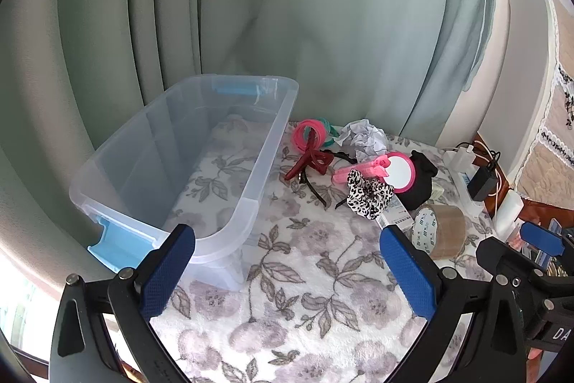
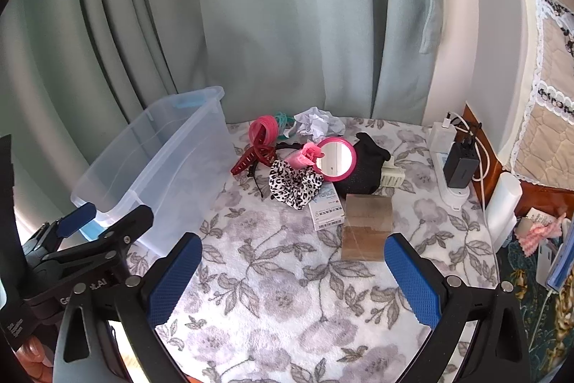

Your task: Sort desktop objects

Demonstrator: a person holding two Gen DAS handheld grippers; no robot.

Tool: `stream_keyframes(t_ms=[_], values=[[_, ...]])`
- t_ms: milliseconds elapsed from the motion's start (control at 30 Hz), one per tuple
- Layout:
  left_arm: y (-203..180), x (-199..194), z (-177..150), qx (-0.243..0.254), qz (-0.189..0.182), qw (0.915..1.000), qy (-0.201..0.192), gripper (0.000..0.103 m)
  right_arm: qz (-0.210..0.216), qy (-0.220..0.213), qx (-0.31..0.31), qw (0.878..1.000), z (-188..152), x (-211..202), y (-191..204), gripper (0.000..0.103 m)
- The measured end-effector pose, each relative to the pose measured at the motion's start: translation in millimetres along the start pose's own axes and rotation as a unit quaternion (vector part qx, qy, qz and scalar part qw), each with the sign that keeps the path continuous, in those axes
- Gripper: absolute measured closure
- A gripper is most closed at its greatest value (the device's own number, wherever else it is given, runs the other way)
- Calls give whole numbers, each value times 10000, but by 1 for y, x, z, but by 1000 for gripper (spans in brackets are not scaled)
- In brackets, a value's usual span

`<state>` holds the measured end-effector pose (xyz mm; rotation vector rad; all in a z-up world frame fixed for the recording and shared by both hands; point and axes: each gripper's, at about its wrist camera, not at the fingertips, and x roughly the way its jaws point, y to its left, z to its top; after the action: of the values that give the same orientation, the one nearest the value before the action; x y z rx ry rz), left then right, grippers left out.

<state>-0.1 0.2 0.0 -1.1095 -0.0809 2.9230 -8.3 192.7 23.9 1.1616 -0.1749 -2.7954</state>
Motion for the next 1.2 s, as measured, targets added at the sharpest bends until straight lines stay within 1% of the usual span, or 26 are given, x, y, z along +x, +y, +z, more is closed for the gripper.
stream_keyframes(t_ms=[133,233,367,433,500,667,800,1033,1200], values=[[-2,1,-1,26,-13,10000,-49,0,115,-30,-45,9999,2,-3,-5,0],[-1,0,-1,13,-35,10000,-84,0,88,-75,-162,9998,3,0,5,0],[-1,2,0,37,-12,10000,-35,0,208,-170,-259,9993,1,-3,9,0],[-3,5,0,56,10,10000,-13,0,316,-163,-308,9989,0,-7,4,0],[-5,7,0,72,27,10000,1,0,327,-139,-297,9989,0,-4,7,0],[-4,7,-1,62,37,10000,2,0,539,-159,-240,9981,1,-3,6,0],[-4,7,-3,82,18,10000,-2,0,478,-146,-296,9983,0,-4,8,0],[-5,7,-3,133,29,9999,8,0,525,-211,-202,9982,0,-7,2,0],[-8,7,-2,190,30,9998,3,0,484,-219,-232,9983,0,-7,5,0]])
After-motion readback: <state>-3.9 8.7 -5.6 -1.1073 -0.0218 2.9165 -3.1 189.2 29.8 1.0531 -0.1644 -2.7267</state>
